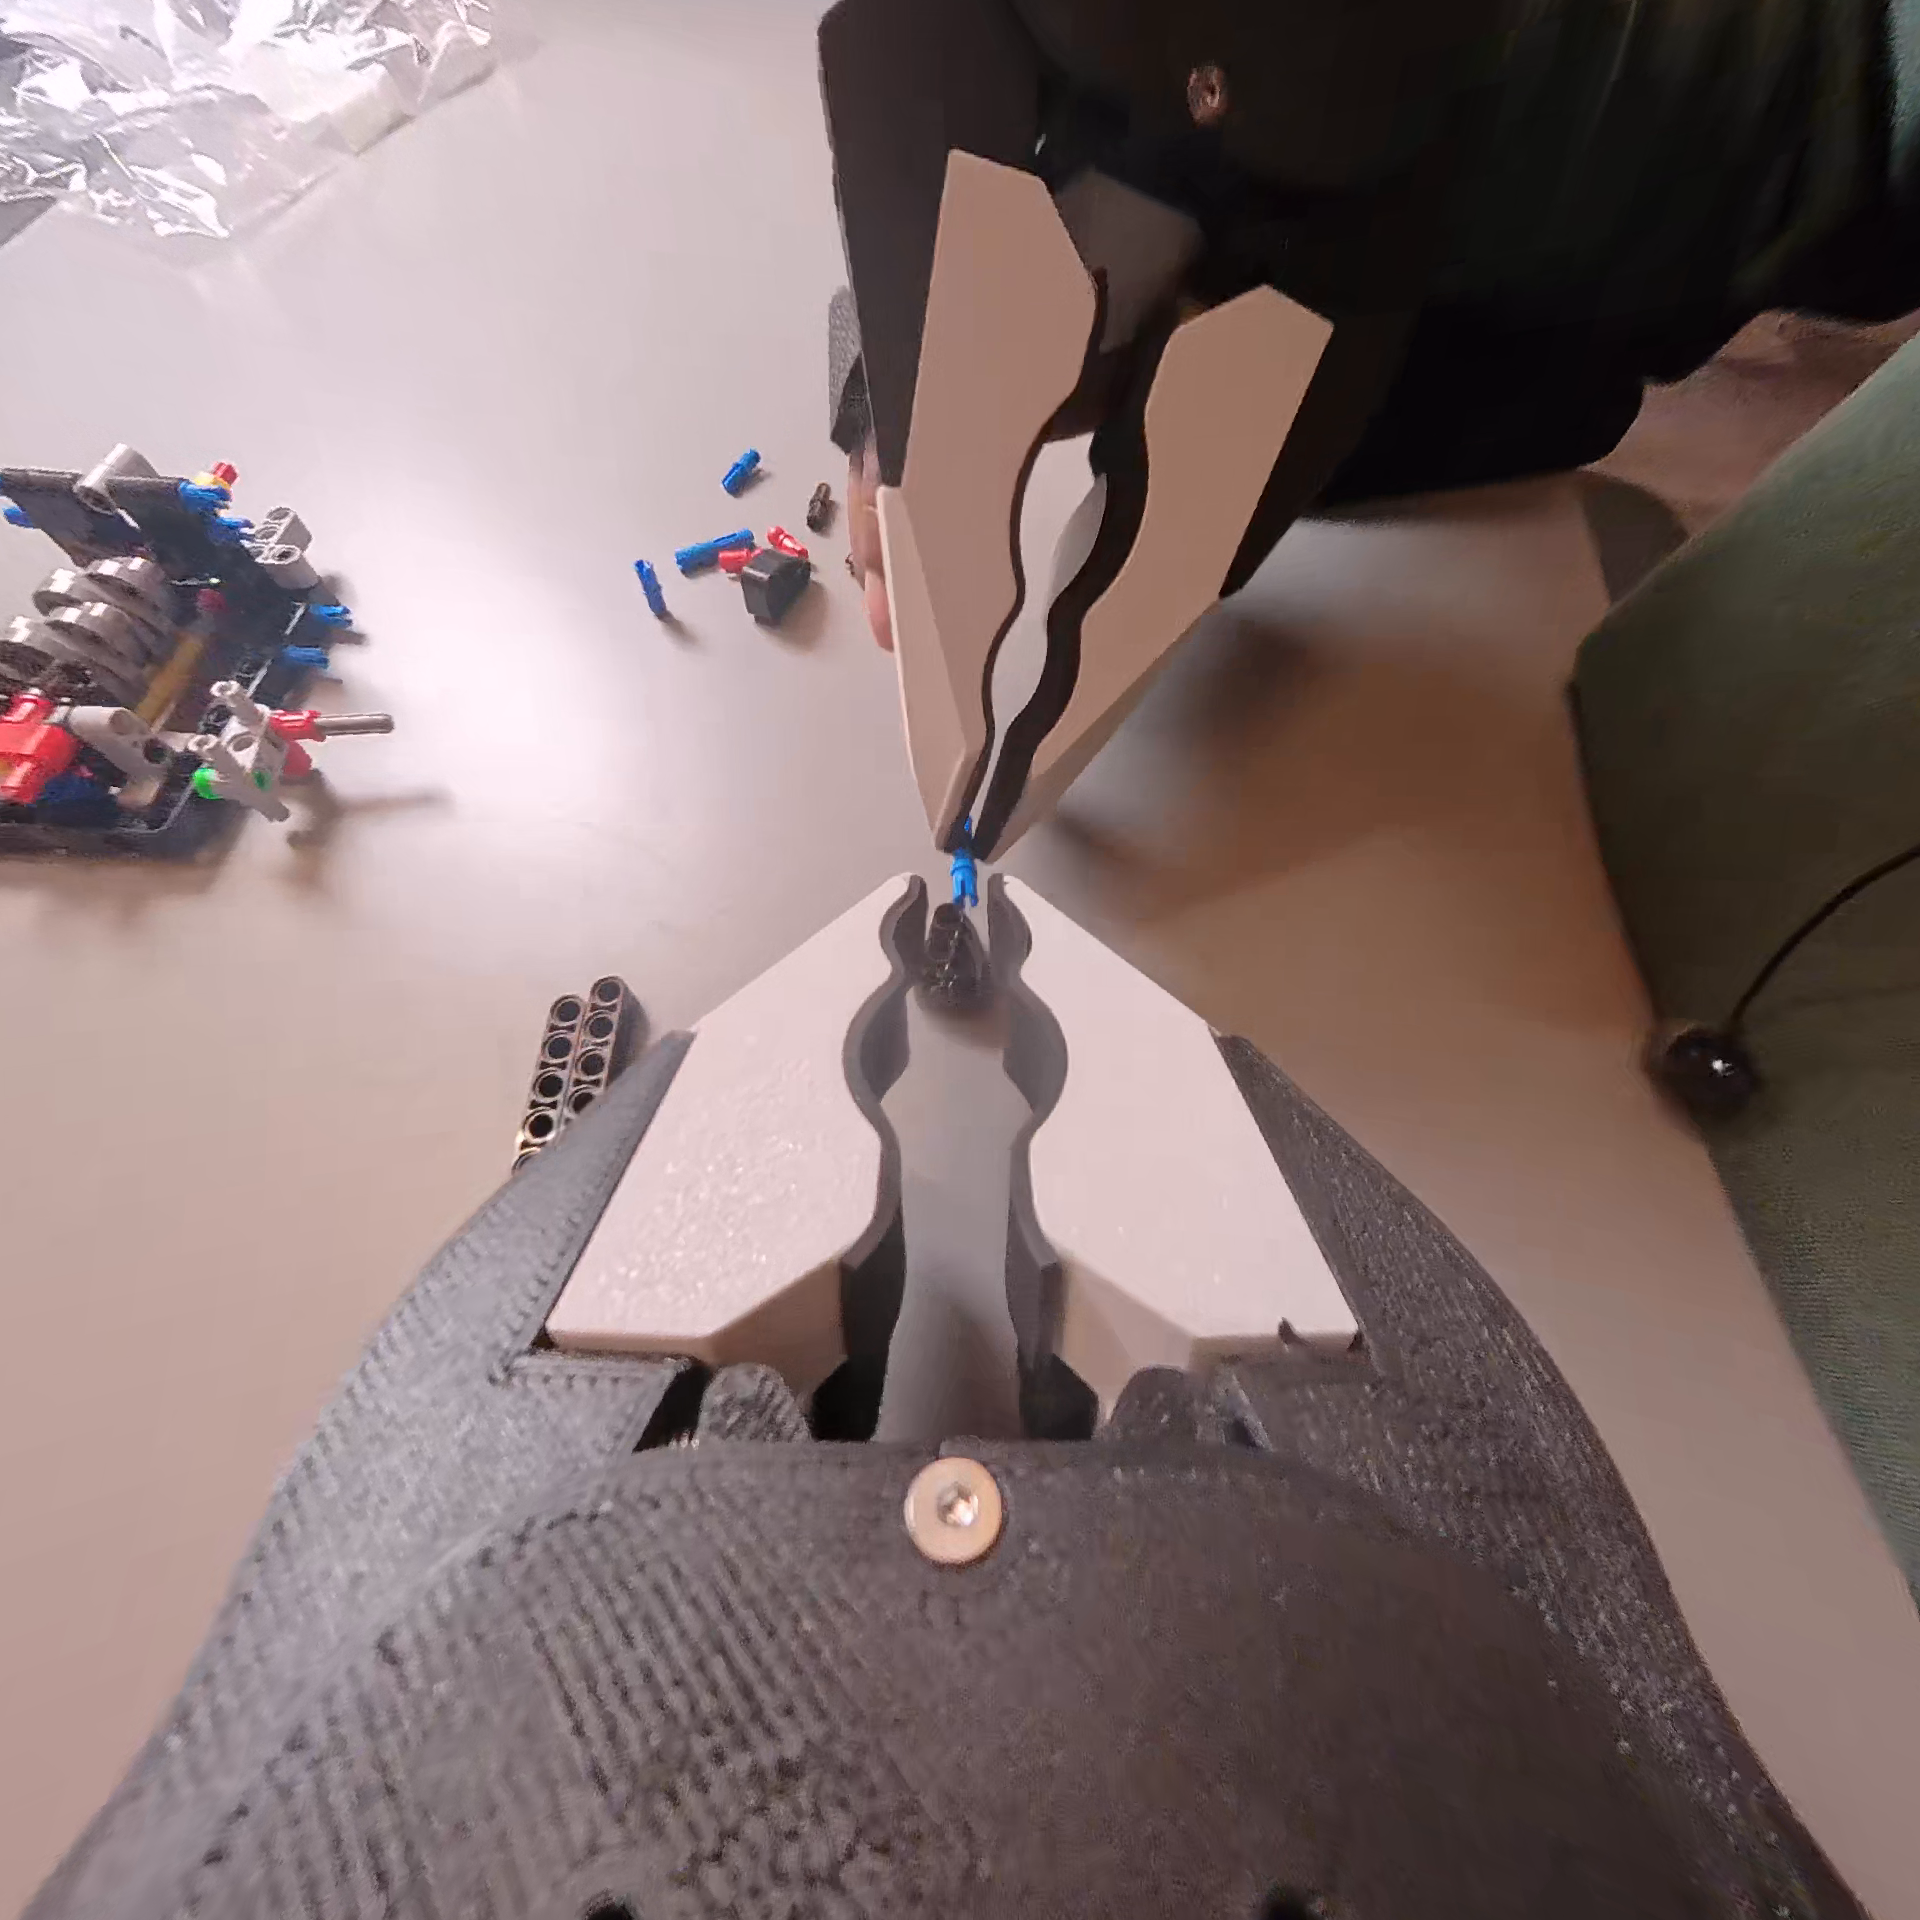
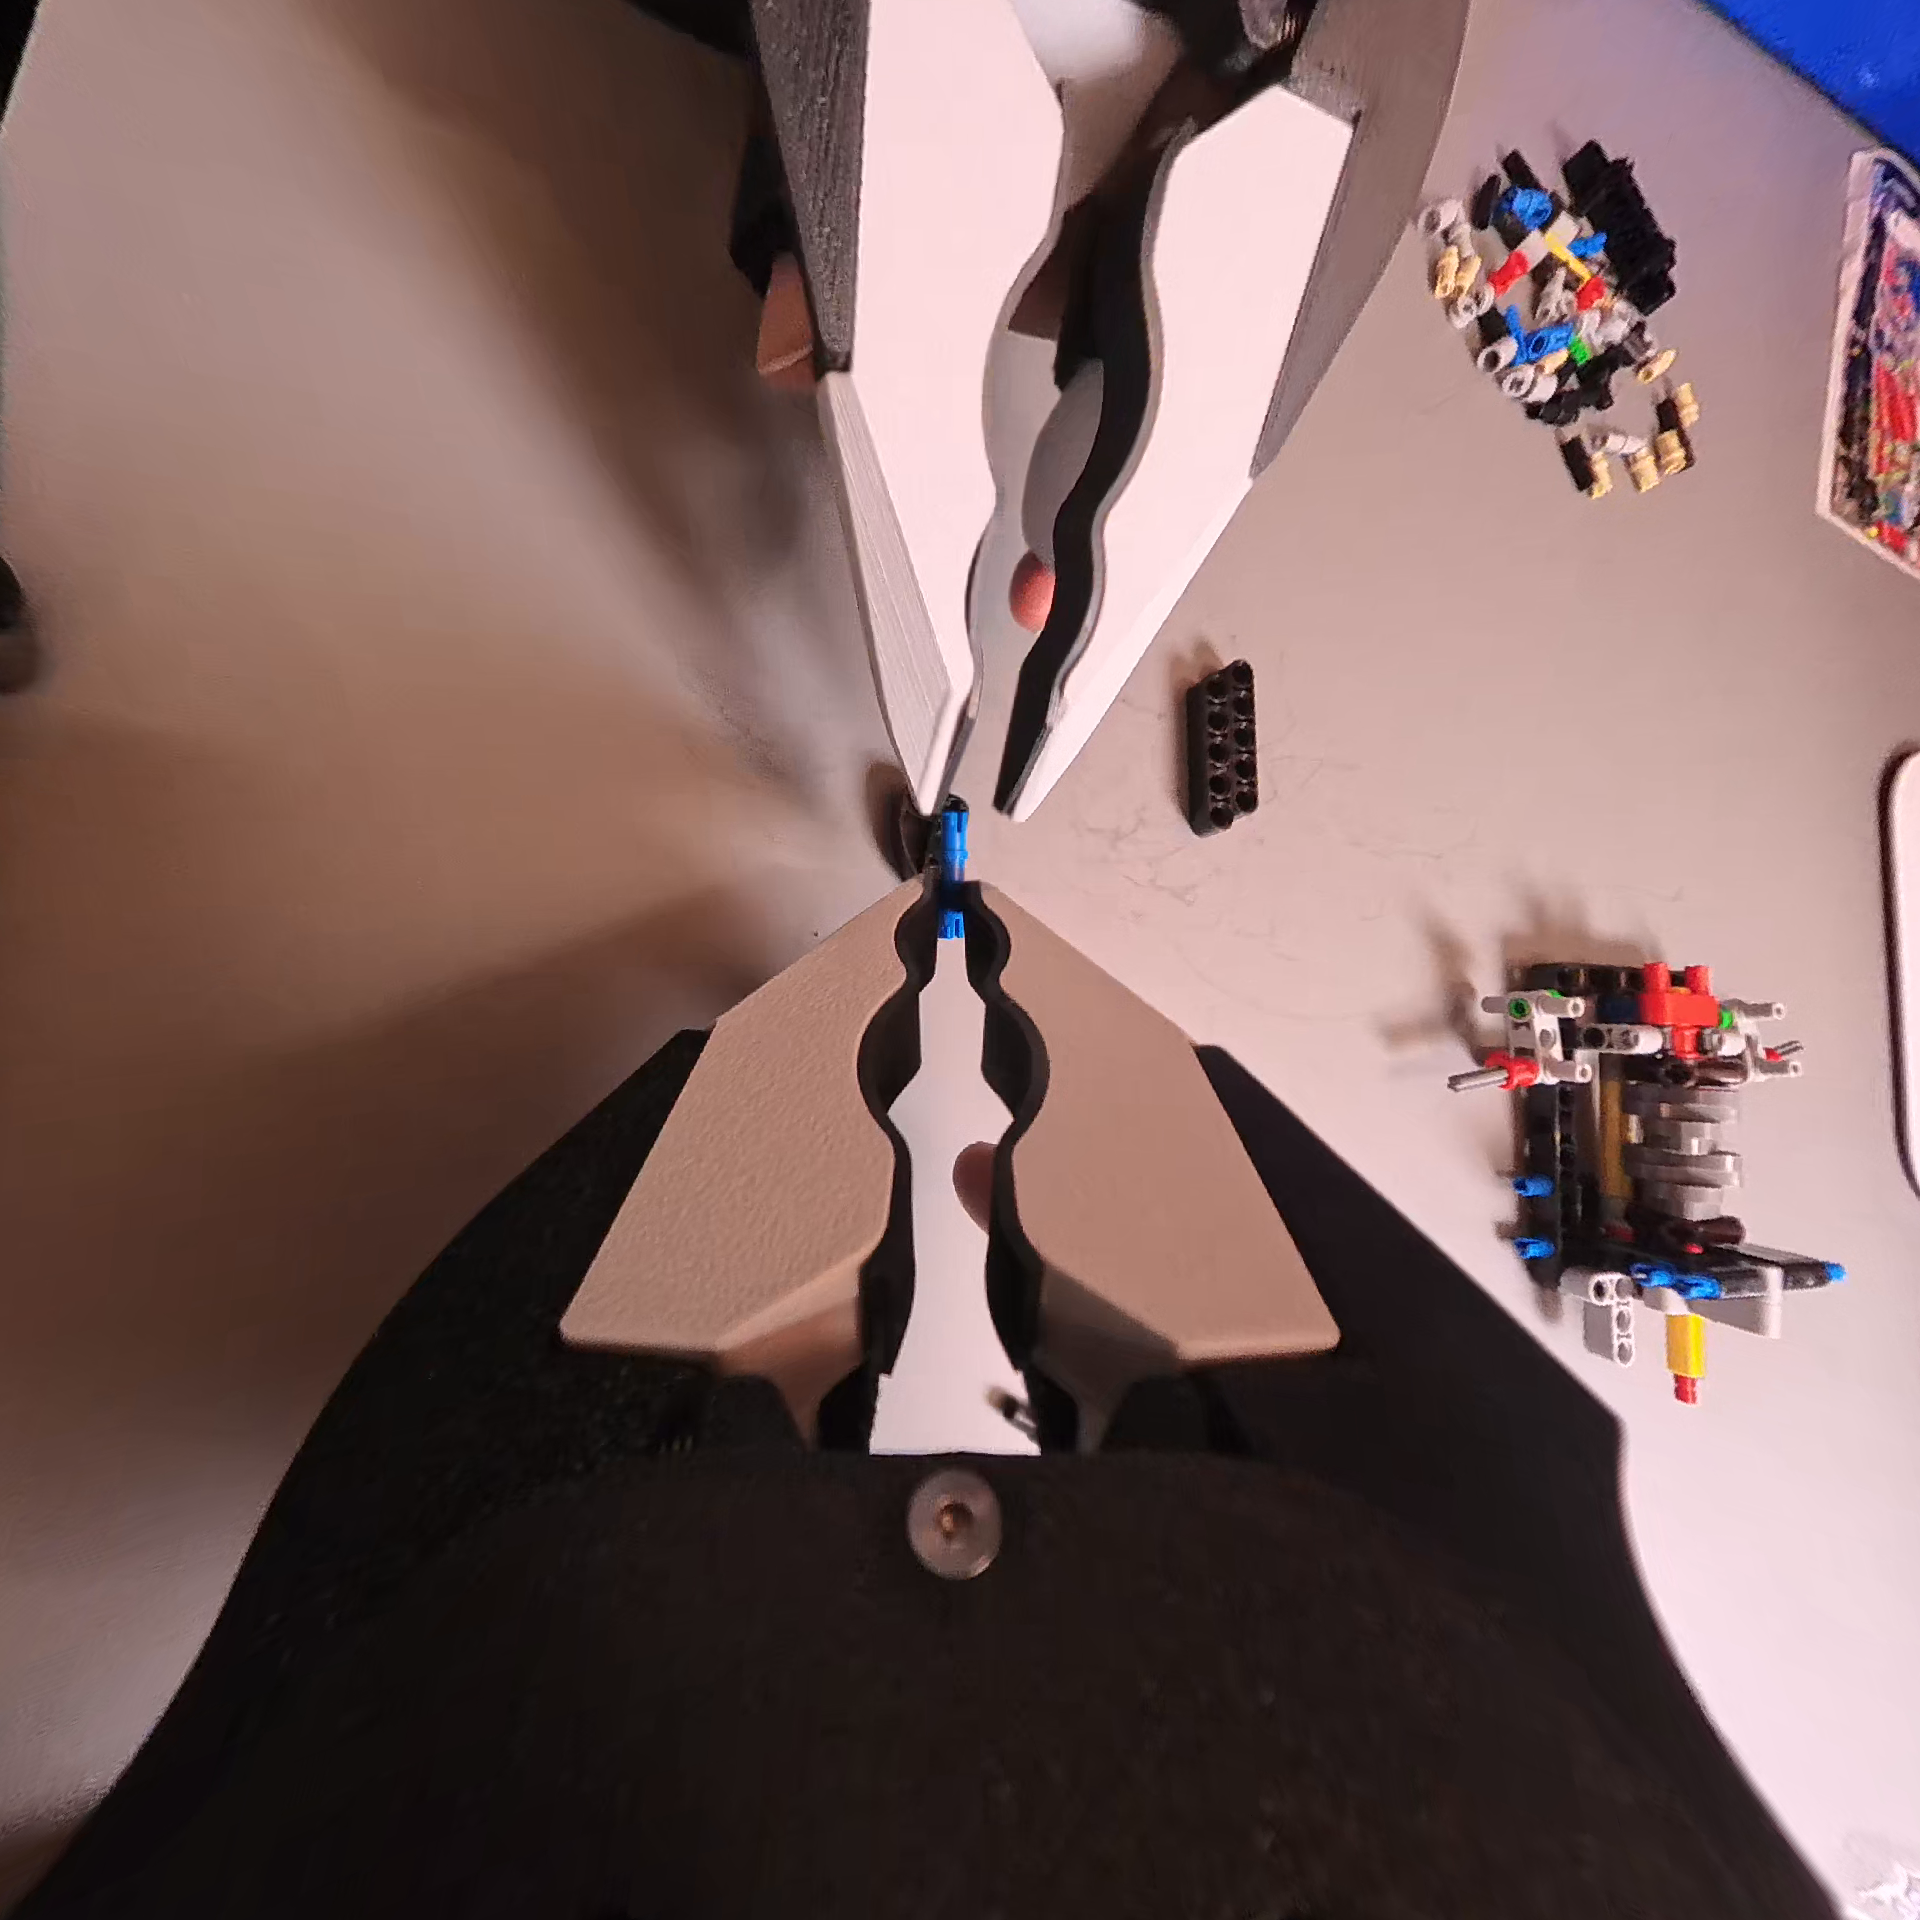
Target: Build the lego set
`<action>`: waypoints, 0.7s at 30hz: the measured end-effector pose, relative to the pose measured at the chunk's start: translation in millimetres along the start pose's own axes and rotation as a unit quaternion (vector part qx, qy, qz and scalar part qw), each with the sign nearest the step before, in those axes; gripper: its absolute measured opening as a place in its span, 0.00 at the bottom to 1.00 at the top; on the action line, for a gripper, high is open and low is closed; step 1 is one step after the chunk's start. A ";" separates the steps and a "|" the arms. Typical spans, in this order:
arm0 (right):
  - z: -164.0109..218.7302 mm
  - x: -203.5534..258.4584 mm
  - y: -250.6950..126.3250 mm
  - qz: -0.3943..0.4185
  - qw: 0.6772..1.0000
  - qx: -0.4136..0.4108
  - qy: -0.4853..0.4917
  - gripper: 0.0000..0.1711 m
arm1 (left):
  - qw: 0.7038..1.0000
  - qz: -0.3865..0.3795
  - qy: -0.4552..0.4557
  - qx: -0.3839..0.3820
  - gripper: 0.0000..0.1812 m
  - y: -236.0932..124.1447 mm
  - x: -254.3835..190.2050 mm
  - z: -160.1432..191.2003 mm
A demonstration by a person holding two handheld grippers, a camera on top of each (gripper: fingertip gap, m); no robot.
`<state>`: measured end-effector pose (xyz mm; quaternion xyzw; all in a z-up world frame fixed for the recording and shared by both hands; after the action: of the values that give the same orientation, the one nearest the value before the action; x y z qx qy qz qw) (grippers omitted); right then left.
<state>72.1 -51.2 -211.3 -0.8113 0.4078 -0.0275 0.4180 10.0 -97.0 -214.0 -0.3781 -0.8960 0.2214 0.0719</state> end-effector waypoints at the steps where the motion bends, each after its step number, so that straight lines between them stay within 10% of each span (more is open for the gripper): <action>1: -1.5 0.1 0.2 0.003 1.000 -0.003 -0.005 0.01 | 1.000 0.004 -0.007 -0.003 0.04 0.3 -0.4 -0.8; 9: -8.4 -4.7 -4.9 0.023 0.999 -0.042 -0.002 0.01 | 1.000 0.008 -0.021 -0.015 0.01 -2.4 1.4 -4.2; 21: -40.8 -18.7 -51.1 0.007 0.920 -0.362 0.151 0.07 | 0.960 0.106 -0.101 -0.239 0.01 -41.9 0.1 -48.8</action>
<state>76.5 -48.9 -143.5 -0.8906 0.4539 0.0030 0.0296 -2.6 -106.1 -151.6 -0.4528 -0.8801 0.0444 -0.1355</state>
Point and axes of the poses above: each gripper's, where its closed fingertips meet, y out along the fingers, z out of its underside, x = y × z across the jaws, the point moved 5 cm from there along -y, back along the fingers, and after that the axes turned 4 degrees about -x, right-handed, at the moved point
